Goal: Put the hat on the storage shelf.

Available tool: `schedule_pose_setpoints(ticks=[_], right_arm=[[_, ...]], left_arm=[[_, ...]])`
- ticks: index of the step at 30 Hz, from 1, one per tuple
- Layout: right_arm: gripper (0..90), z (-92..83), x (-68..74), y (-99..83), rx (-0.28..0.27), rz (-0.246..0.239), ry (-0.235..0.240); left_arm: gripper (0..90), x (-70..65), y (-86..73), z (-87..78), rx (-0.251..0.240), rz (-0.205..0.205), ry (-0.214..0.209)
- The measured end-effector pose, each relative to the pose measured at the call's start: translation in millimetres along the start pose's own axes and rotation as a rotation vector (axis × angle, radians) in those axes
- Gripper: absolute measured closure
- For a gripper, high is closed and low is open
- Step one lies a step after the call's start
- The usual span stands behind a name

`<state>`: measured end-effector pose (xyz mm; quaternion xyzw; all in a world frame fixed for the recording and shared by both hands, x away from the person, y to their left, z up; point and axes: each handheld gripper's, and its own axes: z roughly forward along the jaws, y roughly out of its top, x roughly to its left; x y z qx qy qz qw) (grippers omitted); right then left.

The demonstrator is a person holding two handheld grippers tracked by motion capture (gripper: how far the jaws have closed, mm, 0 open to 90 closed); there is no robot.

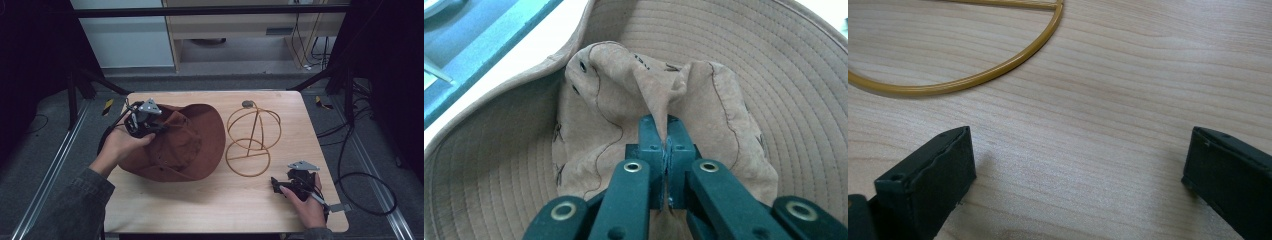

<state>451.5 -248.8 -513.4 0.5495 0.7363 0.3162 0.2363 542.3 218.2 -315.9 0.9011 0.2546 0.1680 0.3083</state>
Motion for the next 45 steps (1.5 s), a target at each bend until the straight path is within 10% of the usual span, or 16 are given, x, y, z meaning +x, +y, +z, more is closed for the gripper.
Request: schedule_pose_setpoints(ticks=[45], right_arm=[[0.4, 0.0, 0.0, 0.0, 0.000, 0.000, 0.000]], left_arm=[[88.4, -0.5, -14.0, -53.2, -0.022, 0.024, 0.013]])
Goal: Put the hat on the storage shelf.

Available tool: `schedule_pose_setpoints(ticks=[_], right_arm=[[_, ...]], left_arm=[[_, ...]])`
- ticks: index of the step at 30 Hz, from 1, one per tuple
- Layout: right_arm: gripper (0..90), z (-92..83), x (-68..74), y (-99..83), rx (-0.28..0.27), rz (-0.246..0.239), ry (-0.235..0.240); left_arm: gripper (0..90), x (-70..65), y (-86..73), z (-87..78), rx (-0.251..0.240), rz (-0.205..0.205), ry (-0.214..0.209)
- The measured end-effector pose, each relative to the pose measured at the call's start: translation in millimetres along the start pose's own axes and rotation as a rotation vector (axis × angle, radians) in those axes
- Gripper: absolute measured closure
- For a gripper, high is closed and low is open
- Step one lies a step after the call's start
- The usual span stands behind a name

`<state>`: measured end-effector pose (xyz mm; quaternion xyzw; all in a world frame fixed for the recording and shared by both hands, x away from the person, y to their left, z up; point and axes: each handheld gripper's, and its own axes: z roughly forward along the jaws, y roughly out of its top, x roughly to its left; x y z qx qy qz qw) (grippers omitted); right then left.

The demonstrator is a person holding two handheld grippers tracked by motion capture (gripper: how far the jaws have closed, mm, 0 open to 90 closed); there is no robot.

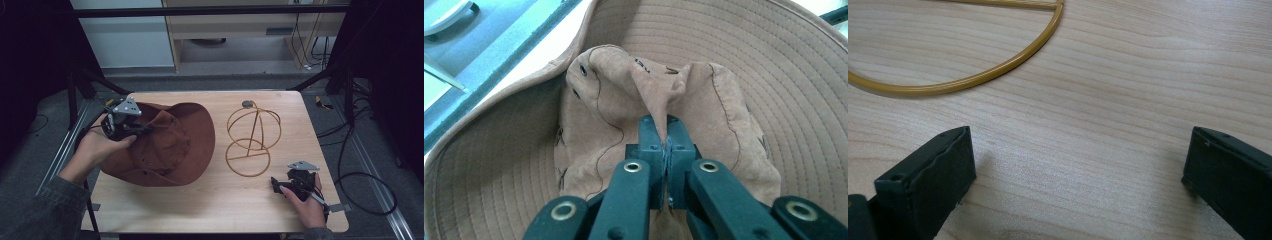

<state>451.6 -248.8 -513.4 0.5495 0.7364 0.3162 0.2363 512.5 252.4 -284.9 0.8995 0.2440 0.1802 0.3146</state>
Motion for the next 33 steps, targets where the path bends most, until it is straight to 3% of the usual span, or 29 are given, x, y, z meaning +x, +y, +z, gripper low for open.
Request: schedule_pose_setpoints(ticks=[17, 23, 33], right_arm=[[0.4, 0.0, 0.0, 0.0, 0.000, 0.000, 0.000], [0.4, 0.0, 0.0, 0.0, 0.000, 0.000, 0.000], [0.4, 0.0, 0.0, 0.0, 0.000, 0.000, 0.000]], left_arm=[[88.4, -8.0, 1.6, -1.4, 0.035, 0.032, -0.011], [88.4, -11.7, 5.6, -13.1, 0.018, 0.046, -0.007], [88.3, -14.9, 15.7, -47.4, -0.027, 0.079, 0.016]])
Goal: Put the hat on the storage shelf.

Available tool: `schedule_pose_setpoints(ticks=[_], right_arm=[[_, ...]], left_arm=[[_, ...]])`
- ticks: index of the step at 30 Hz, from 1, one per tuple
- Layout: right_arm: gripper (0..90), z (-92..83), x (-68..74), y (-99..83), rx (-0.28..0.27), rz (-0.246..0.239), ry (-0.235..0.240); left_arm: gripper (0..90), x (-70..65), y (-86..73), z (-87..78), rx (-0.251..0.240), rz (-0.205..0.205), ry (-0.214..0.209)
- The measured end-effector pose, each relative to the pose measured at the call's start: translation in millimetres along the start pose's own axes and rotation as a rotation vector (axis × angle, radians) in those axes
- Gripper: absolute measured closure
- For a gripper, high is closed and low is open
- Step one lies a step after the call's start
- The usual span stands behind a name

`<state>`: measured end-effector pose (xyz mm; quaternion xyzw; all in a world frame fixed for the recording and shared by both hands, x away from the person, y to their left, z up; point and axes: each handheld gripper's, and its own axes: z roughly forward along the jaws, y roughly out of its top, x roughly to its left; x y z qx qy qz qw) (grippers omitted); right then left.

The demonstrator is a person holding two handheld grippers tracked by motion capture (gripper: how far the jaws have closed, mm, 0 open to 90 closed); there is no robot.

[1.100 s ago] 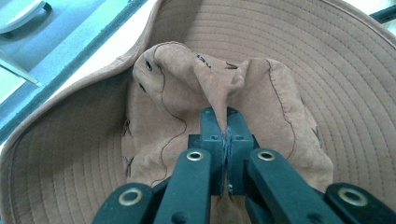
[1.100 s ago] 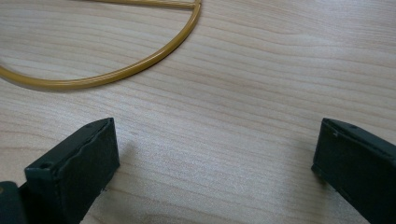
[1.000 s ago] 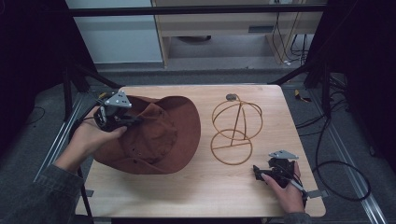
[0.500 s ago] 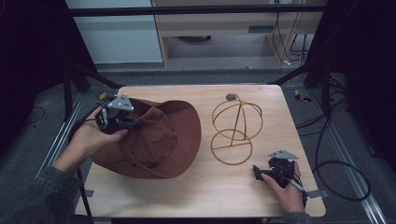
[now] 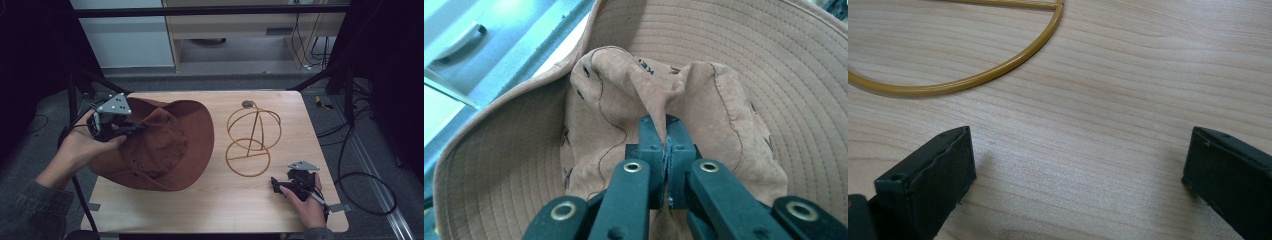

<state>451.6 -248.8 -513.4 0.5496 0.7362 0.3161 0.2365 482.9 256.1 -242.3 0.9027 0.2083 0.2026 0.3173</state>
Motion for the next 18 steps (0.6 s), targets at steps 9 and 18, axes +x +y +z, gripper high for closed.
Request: schedule_pose_setpoints(ticks=[9, 18], right_arm=[[0.4, 0.0, 0.0, 0.0, 0.000, 0.000, 0.000], [0.4, 0.0, 0.0, 0.0, 0.000, 0.000, 0.000]], left_arm=[[88.3, -3.8, 15.5, -12.9, -0.008, 0.036, 0.005], [88.3, -7.5, 34.8, -23.1, -0.023, 0.060, 0.007]])
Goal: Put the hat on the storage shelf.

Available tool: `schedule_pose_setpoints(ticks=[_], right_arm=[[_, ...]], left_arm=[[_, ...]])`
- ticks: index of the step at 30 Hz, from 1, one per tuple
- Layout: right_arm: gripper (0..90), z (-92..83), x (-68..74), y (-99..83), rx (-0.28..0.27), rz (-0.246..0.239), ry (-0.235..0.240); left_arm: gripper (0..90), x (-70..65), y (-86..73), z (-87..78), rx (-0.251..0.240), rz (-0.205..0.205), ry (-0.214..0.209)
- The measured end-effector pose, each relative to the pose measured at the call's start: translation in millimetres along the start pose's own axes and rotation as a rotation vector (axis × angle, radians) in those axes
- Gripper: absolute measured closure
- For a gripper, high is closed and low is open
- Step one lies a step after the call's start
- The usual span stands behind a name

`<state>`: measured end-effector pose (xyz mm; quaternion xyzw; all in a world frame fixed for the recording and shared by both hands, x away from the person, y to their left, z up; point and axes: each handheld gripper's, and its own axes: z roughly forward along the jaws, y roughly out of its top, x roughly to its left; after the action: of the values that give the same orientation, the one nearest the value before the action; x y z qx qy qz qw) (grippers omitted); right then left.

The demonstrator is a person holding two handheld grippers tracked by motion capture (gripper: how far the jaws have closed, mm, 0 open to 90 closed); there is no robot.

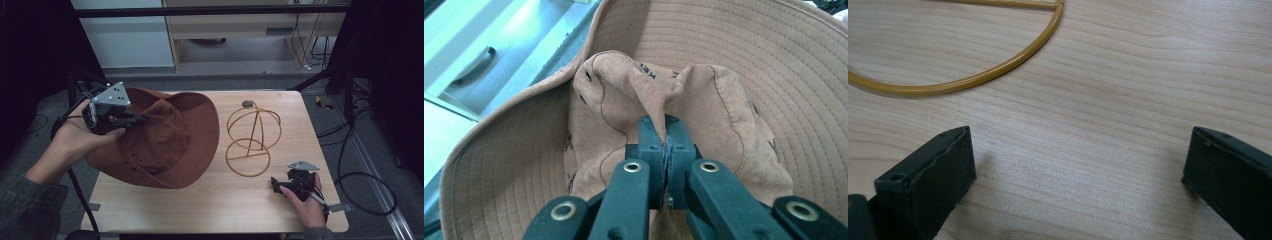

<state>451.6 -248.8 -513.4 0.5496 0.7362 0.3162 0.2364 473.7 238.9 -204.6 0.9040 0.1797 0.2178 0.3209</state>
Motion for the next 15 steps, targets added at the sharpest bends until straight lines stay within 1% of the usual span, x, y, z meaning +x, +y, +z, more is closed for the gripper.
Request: schedule_pose_setpoints(ticks=[3, 8, 10, 11, 12, 15], right_arm=[[0.4, 0.0, 0.0, 0.0, 0.000, -0.001, -0.001], [0.4, 0.0, 0.0, 0.0, 0.001, -0.001, -0.001], [0.4, 0.0, -0.1, -0.1, 0.002, -0.002, 0.000], [0.4, 0.0, -0.1, -0.1, 0.002, -0.002, 0.000], [0.4, 0.0, -0.1, -0.1, 0.002, -0.002, 0.000], [0.4, 0.1, 0.0, -0.1, 0.001, -0.001, -0.001]], left_arm=[[88.4, -2.3, 8.3, -0.7, -0.003, 0.014, 0.000], [88.3, -5.4, 22.4, -2.1, -0.025, 0.033, 0.003], [88.3, -6.8, 27.9, -2.5, -0.026, 0.041, 0.002], [88.3, -8.5, 34.2, -2.1, -0.024, 0.052, -0.001], [88.3, -8.5, 34.2, -2.1, -0.024, 0.052, -0.001], [88.3, -13.0, 45.6, -2.1, -0.029, 0.071, -0.001]])
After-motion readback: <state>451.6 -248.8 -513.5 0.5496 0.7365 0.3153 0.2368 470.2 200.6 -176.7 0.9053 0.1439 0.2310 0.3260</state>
